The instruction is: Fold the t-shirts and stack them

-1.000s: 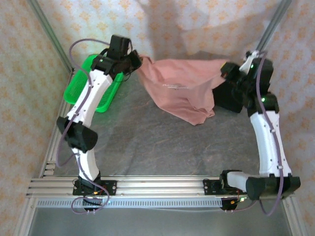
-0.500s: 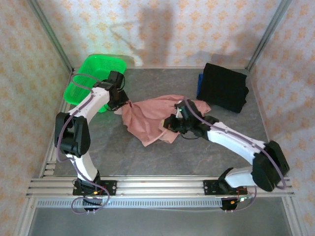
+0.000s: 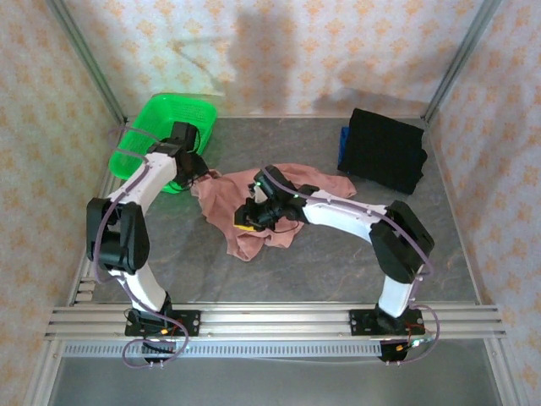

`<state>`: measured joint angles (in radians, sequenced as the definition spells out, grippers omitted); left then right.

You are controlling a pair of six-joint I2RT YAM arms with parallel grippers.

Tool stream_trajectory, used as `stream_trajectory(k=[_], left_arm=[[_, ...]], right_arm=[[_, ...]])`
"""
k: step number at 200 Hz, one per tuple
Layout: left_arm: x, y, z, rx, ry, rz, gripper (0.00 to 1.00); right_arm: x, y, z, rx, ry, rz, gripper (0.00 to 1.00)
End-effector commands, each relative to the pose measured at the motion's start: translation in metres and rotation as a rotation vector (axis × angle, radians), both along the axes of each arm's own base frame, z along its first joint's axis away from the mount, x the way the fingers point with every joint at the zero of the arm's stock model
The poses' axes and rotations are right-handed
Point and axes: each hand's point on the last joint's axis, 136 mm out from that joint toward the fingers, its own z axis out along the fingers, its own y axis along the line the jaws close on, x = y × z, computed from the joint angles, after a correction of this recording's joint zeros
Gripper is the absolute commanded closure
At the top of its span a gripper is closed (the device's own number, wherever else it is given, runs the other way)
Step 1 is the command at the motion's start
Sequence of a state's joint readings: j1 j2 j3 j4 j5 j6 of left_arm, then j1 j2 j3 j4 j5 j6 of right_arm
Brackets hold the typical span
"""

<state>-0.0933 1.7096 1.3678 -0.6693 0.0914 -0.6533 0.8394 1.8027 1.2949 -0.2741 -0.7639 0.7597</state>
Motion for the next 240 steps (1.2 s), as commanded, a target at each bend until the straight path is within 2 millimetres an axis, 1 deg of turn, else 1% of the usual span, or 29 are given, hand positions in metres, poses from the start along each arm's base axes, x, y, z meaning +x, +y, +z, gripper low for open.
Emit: stream_trajectory(k=[1,9,17,26,38,44,53,61,71,82,100,115,125,132,134,154,173,175,178,192,205,218,225,240], left_arm=[[-0.018,0.015,0.066,0.004,-0.151,0.091,0.24],[-0.027,0.018,0.082,0.002,-0.182,0.117,0.21],[-0.038,0.02,0.096,-0.004,-0.202,0.135,0.19],[-0.048,0.016,0.109,-0.025,-0.218,0.132,0.18],[-0.063,0.004,0.12,-0.029,-0.214,0.091,0.18],[-0.07,-0.003,0.123,-0.02,-0.205,0.061,0.18],[-0.08,-0.017,0.122,-0.01,-0.179,0.012,0.18],[-0.088,-0.03,0.117,-0.021,-0.151,-0.025,0.18],[-0.095,-0.052,0.107,-0.063,-0.126,-0.073,0.18],[-0.101,-0.079,0.098,-0.097,-0.113,-0.135,0.19],[-0.107,-0.12,0.087,-0.092,-0.087,-0.247,0.2],[-0.107,-0.151,0.079,-0.049,-0.049,-0.35,0.23],[-0.106,-0.173,0.074,-0.008,-0.016,-0.423,0.26],[-0.106,-0.187,0.069,0.021,0.012,-0.475,0.28],[-0.105,-0.191,0.072,0.025,0.009,-0.488,0.29],[-0.101,-0.226,0.054,0.113,0.091,-0.6,0.39],[-0.1,-0.255,0.04,0.174,0.143,-0.696,0.45],[-0.1,-0.258,0.033,0.186,0.161,-0.704,0.46],[-0.099,-0.261,0.028,0.2,0.176,-0.714,0.47],[-0.096,-0.275,0.016,0.241,0.22,-0.763,0.53],[-0.094,-0.28,0.006,0.291,0.266,-0.793,0.58],[-0.094,-0.282,-0.004,0.335,0.311,-0.804,0.6],[-0.093,-0.282,-0.01,0.357,0.332,-0.83,0.61],[-0.093,-0.278,-0.02,0.393,0.362,-0.824,0.64]], right_arm=[[0.0,0.019,0.011,0.038,0.061,0.06,0.55],[0.003,0.011,0.018,0.026,0.028,0.047,0.53],[0.008,-0.001,0.027,0.02,0.001,0.025,0.49],[0.015,-0.019,0.035,0.003,-0.024,-0.007,0.45],[0.024,-0.051,0.046,-0.035,-0.064,-0.06,0.39],[0.028,-0.068,0.051,-0.056,-0.086,-0.089,0.34],[0.034,-0.093,0.057,-0.082,-0.116,-0.133,0.27],[0.04,-0.116,0.064,-0.099,-0.143,-0.171,0.22],[0.046,-0.147,0.066,-0.138,-0.176,-0.217,0.16],[0.052,-0.187,0.06,-0.214,-0.196,-0.29,0.12],[0.057,-0.245,0.045,-0.291,-0.184,-0.389,0.1],[0.058,-0.285,0.026,-0.361,-0.163,-0.456,0.1],[0.06,-0.305,0.012,-0.387,-0.133,-0.491,0.1],[0.062,-0.314,0.004,-0.395,-0.116,-0.508,0.1],[0.062,-0.316,0.001,-0.399,-0.111,-0.511,0.11],[0.071,-0.334,-0.019,-0.429,-0.075,-0.555,0.12],[0.082,-0.339,-0.03,-0.421,-0.058,-0.575,0.13],[0.083,-0.34,-0.03,-0.422,-0.057,-0.578,0.13],[0.084,-0.341,-0.032,-0.424,-0.056,-0.579,0.14],[0.09,-0.339,-0.035,-0.411,-0.053,-0.581,0.15],[0.093,-0.338,-0.039,-0.408,-0.046,-0.576,0.16],[0.093,-0.34,-0.042,-0.416,-0.041,-0.574,0.16],[0.093,-0.34,-0.043,-0.416,-0.043,-0.575,0.16],[0.091,-0.341,-0.046,-0.415,-0.04,-0.575,0.16]])
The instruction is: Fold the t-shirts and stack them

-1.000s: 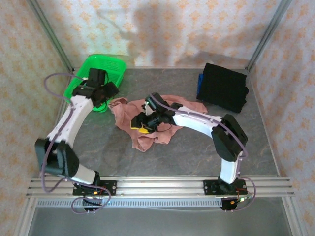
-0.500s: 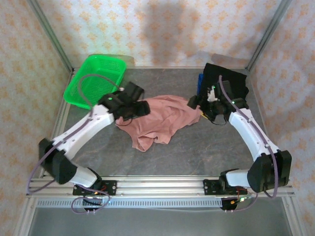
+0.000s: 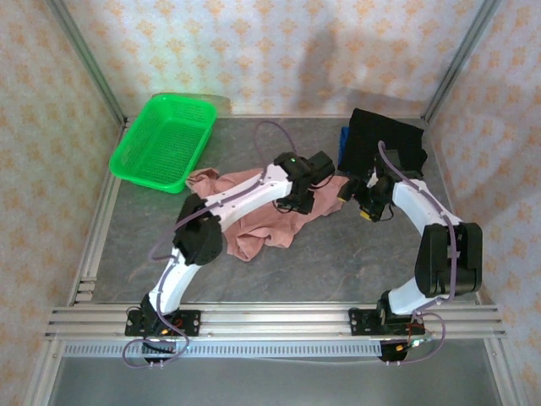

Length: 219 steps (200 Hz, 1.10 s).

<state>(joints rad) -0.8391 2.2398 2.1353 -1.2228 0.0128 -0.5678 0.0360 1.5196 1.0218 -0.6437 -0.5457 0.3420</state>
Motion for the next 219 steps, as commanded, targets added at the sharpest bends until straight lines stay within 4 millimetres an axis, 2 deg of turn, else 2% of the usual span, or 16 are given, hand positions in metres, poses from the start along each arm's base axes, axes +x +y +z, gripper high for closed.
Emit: stream_trajectory(k=[1,90,134,187,206,219], left_arm=[[-0.01,0.03,-0.003,0.172,0.048,-0.044,0.64],[-0.001,0.02,-0.056,0.192,0.07,-0.005,0.68],[0.004,0.013,-0.069,0.182,0.063,0.001,0.69],[0.0,0.017,-0.086,0.208,0.094,-0.001,0.71],[-0.001,0.018,-0.088,0.213,0.097,-0.001,0.75],[0.0,0.019,-0.087,0.218,0.092,-0.003,0.83]], right_arm=[[0.005,-0.003,-0.001,-0.01,-0.029,0.008,0.16],[0.008,-0.006,-0.008,-0.008,-0.026,0.006,0.17],[0.007,-0.006,-0.009,-0.008,-0.026,0.009,0.17],[0.007,-0.007,-0.01,-0.014,-0.028,0.005,0.18],[0.01,-0.01,-0.009,-0.025,-0.03,0.0,0.17],[0.012,-0.013,-0.01,-0.038,-0.031,-0.01,0.17]])
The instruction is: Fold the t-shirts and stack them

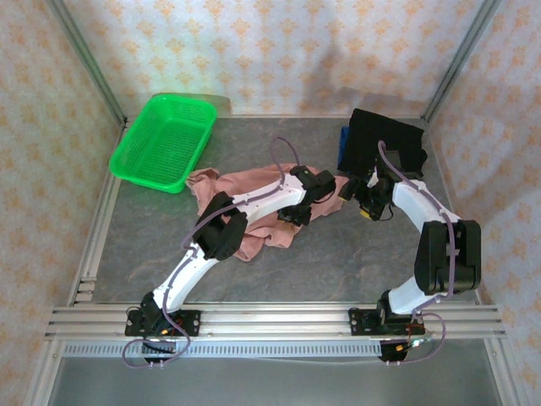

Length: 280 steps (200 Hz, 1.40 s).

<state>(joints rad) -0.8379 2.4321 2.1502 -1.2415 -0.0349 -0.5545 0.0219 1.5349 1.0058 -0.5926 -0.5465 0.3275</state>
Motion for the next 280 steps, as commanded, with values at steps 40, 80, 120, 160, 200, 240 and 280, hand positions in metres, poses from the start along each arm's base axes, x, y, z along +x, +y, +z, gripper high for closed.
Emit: stream_trajectory(k=[40,80,120,160,200,240,280], left_arm=[[0.009,0.017,0.039,0.037,-0.103,-0.003,1.0],[0.011,0.037,0.114,-0.045,-0.241,0.034,1.0],[0.003,0.051,0.171,-0.159,-0.327,0.063,1.0],[-0.007,0.067,0.206,-0.232,-0.388,0.096,1.0],[-0.014,0.095,0.23,-0.266,-0.441,0.153,1.0],[-0.018,0.14,0.271,-0.297,-0.558,0.237,1.0],[-0.025,0.197,0.344,-0.316,-0.773,0.323,1.0]], right_arm=[[0.025,-0.01,-0.006,-0.006,-0.026,-0.064,0.18],[0.057,-0.002,-0.004,0.074,-0.068,-0.117,0.22],[0.084,-0.003,-0.009,0.095,-0.077,-0.167,0.26],[0.099,-0.011,-0.025,0.062,-0.029,-0.226,0.36],[0.104,-0.01,-0.05,0.04,0.052,-0.254,0.52],[0.124,-0.004,-0.019,0.072,-0.04,-0.255,1.0],[0.118,-0.029,0.115,-0.023,-0.287,-0.194,1.0]])
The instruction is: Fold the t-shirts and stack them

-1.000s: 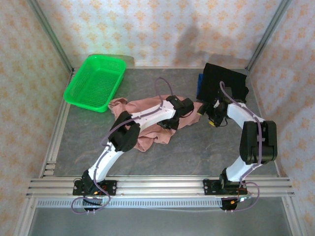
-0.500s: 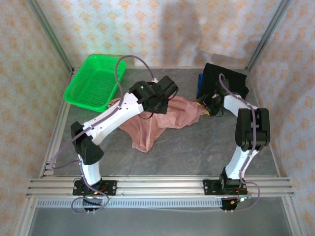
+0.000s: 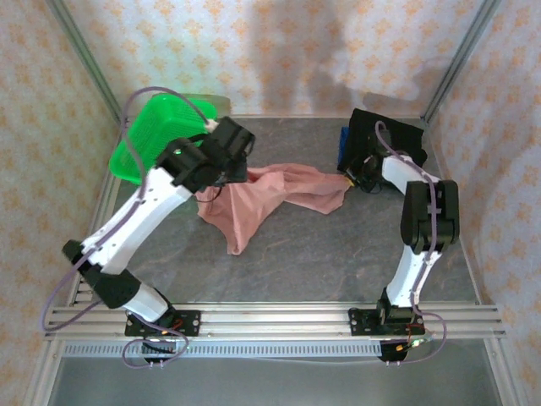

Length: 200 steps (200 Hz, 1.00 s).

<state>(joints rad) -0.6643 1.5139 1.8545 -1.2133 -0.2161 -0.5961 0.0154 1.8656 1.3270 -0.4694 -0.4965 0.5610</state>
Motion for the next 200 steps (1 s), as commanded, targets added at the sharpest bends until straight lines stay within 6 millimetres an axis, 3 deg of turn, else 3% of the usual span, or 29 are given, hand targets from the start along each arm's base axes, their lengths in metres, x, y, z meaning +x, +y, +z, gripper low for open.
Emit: stream_trajectory(k=[1,18,49,75,88,105,118,139,164,181,200], left_arm=[[-0.005,0.042,0.053,0.01,-0.164,0.098,1.0],[-0.01,0.059,0.082,0.002,-0.244,0.129,1.0],[-0.012,0.076,0.124,-0.003,-0.353,0.142,1.0],[-0.009,0.084,0.153,-0.005,-0.424,0.146,1.0],[-0.007,0.087,0.159,0.0,-0.445,0.148,1.0],[-0.006,0.09,0.155,0.013,-0.446,0.158,1.0],[-0.006,0.092,0.14,0.015,-0.424,0.169,1.0],[-0.014,0.105,0.096,0.035,-0.35,0.232,1.0],[-0.033,0.136,0.027,0.073,-0.23,0.376,1.0],[-0.049,0.157,-0.009,0.104,-0.169,0.453,1.0],[-0.064,0.172,-0.031,0.131,-0.136,0.498,1.0]], right_arm=[[0.006,-0.021,0.124,-0.099,-0.246,0.029,1.0],[-0.008,-0.024,0.174,-0.145,-0.311,0.076,1.0],[-0.027,-0.025,0.243,-0.189,-0.423,0.108,1.0],[-0.039,-0.036,0.29,-0.291,-0.52,0.117,1.0],[-0.044,-0.038,0.298,-0.327,-0.551,0.131,1.0],[-0.052,-0.036,0.285,-0.321,-0.526,0.149,1.0],[-0.062,-0.028,0.263,-0.264,-0.505,0.155,1.0],[-0.083,-0.006,0.211,-0.116,-0.451,0.147,1.0],[-0.116,0.037,0.144,-0.032,-0.32,0.242,1.0],[-0.134,0.059,0.118,-0.031,-0.247,0.33,1.0],[-0.149,0.072,0.094,-0.041,-0.151,0.416,1.0]])
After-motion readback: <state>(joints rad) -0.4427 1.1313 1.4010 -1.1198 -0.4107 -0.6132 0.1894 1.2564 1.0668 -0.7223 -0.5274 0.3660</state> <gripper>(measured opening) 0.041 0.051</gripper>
